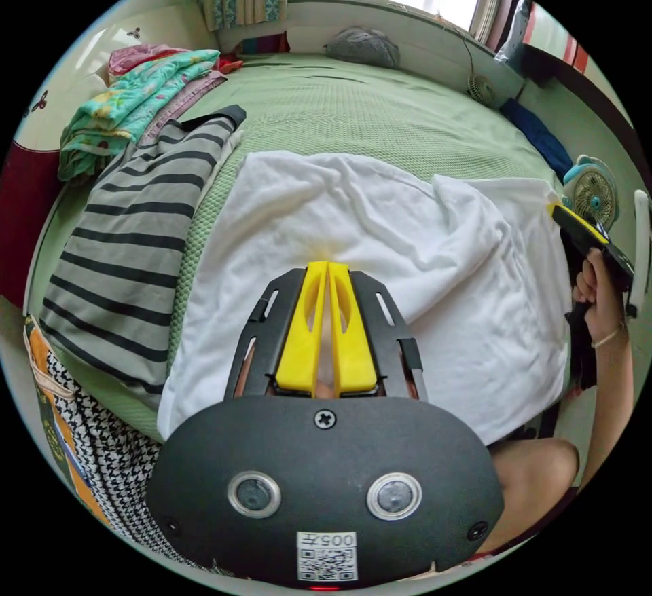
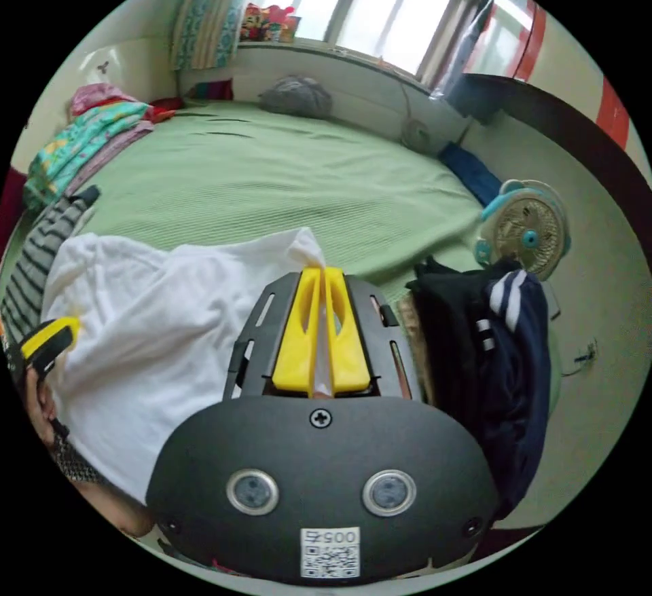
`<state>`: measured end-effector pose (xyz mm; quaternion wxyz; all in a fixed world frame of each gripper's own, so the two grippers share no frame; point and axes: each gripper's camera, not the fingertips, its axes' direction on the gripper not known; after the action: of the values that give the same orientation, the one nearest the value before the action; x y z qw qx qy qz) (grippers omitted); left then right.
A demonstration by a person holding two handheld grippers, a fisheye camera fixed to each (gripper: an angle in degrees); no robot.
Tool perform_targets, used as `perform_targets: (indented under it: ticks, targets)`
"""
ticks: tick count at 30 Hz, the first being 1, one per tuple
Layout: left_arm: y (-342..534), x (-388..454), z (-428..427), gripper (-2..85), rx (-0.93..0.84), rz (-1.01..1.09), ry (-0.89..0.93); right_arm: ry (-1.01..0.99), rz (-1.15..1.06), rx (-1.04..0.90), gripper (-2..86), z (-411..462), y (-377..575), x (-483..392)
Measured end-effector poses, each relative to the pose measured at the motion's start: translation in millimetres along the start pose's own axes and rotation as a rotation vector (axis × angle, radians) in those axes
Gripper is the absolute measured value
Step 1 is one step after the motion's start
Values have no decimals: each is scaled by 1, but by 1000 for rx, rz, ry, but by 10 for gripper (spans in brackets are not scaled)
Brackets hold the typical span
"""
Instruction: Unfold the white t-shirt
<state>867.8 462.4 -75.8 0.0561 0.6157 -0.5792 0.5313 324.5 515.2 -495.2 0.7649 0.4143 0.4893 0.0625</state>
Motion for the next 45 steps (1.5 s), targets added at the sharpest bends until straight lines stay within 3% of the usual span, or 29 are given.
perform_targets:
  ticks: [5, 10, 12, 14, 23, 27, 33, 39, 45]
  targets:
    - [-7, -9, -3, -1, 24, -14, 15, -77, 138, -220, 11, 41, -10, 42]
    - [-12, -18, -4, 0, 38, -38, 37, -94, 303, -103, 56, 11, 3, 68]
    - [-15, -19, -4, 2, 45, -29, 25, -173, 413, 4, 61, -23, 23, 74]
    - [-16, -18, -5, 7, 65, 1, -2, -250, 429, -6, 63, -39, 34, 68]
    - [-13, -18, -13, 71, 61, 77, -56, -339, 209, -94, 73, -55, 49, 14]
    - [-17, -30, -10, 83, 45, 29, -26, -191, 78, -61, 74, -54, 37, -3]
    - [-53, -51, -31, 122, 190, -49, 23, -289, 73, -88, 75, -50, 23, -6]
    - [-119, -58, -30, 150, 167, -37, -16, -362, 91, -121, 74, -42, 14, -10]
    - [-145, -54, 4, 124, 11, 17, 17, -313, 30, -125, 69, -37, 9, -17]
